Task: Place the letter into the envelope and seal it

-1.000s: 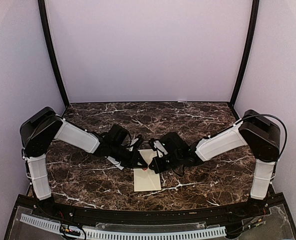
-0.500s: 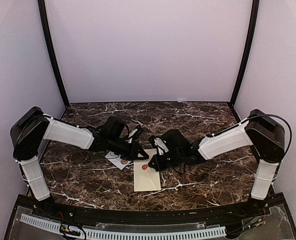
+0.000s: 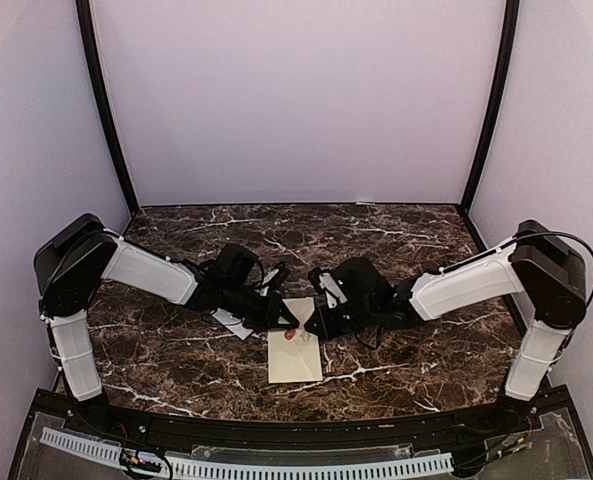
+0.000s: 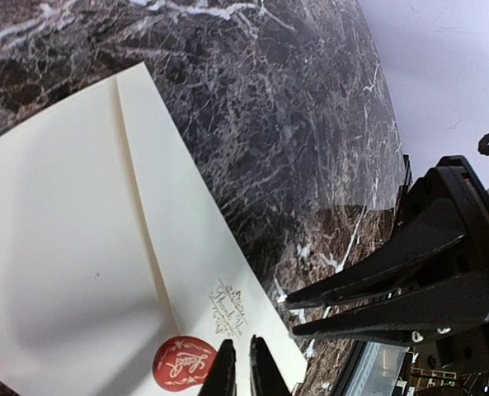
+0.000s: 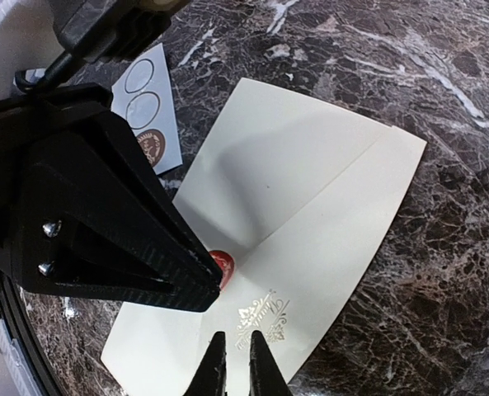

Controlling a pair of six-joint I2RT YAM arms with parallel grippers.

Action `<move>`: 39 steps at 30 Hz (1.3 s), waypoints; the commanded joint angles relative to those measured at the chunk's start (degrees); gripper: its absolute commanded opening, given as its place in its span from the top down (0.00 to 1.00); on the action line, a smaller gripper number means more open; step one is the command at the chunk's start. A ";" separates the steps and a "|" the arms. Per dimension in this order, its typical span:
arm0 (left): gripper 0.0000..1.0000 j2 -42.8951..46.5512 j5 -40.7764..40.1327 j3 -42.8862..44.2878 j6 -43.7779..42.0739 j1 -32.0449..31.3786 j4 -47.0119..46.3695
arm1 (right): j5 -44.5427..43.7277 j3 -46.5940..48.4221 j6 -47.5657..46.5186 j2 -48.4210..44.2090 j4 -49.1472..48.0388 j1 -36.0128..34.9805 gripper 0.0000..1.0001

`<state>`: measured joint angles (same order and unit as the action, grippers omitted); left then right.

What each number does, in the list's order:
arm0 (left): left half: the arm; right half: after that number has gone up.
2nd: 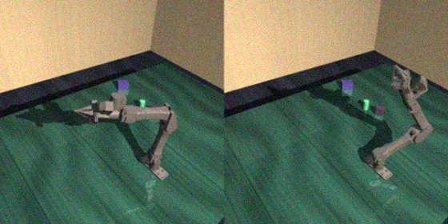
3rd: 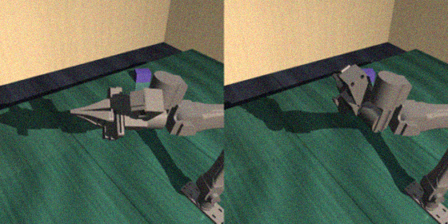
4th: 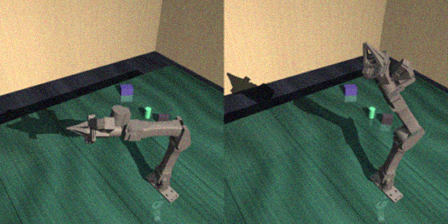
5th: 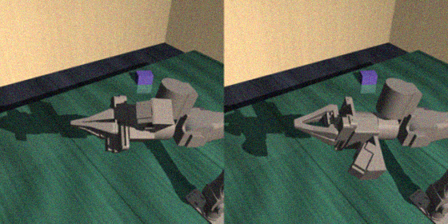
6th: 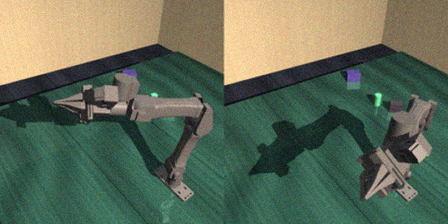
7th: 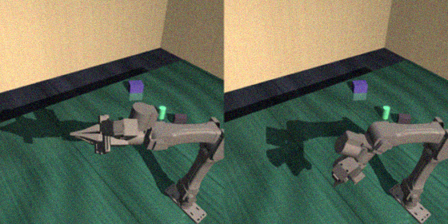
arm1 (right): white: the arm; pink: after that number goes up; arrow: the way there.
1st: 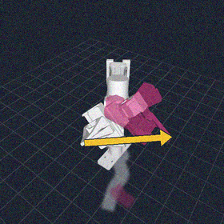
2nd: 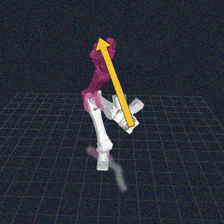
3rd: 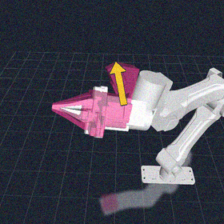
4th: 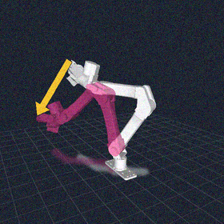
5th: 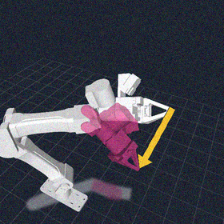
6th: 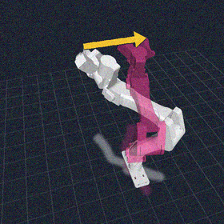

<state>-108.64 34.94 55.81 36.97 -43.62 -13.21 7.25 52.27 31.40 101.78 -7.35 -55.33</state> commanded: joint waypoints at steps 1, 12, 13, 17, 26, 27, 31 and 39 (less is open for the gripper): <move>0.93 -1.26 0.62 -0.69 0.24 -0.89 -0.81 | -1.61 -1.19 1.12 -2.42 -1.06 0.64 0.91; 0.93 -2.97 0.25 -0.88 -0.27 -1.29 -0.65 | -1.18 -1.46 1.18 -2.25 -1.39 0.78 0.91; 0.93 -3.13 0.06 -1.08 -0.43 -1.25 -0.32 | -1.18 -1.47 1.14 -2.24 -1.43 0.77 0.91; 0.93 -4.05 -0.12 -1.94 -0.50 -1.29 -0.93 | -1.10 -1.63 1.21 -2.41 -1.39 0.79 0.91; 0.93 -5.39 -0.02 -4.48 -0.08 -1.26 -2.78 | -1.44 -1.89 1.34 -3.01 -1.59 0.79 0.91; 0.93 -5.42 0.09 -4.61 -0.11 -1.22 -2.91 | -1.51 -1.91 1.30 -3.18 -1.61 0.79 0.91; 0.93 -5.19 0.59 -4.37 -0.53 -1.26 -3.72 | -2.22 -2.07 1.36 -4.50 -1.65 0.79 0.91; 0.77 3.25 -1.77 1.97 -3.74 -1.12 -3.23 | -4.99 -2.70 1.73 -10.53 -1.06 1.01 0.80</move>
<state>-112.14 35.55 54.52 36.05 -44.56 -18.04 4.75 50.19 32.56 95.50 -7.20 -54.94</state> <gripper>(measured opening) 0.193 0.165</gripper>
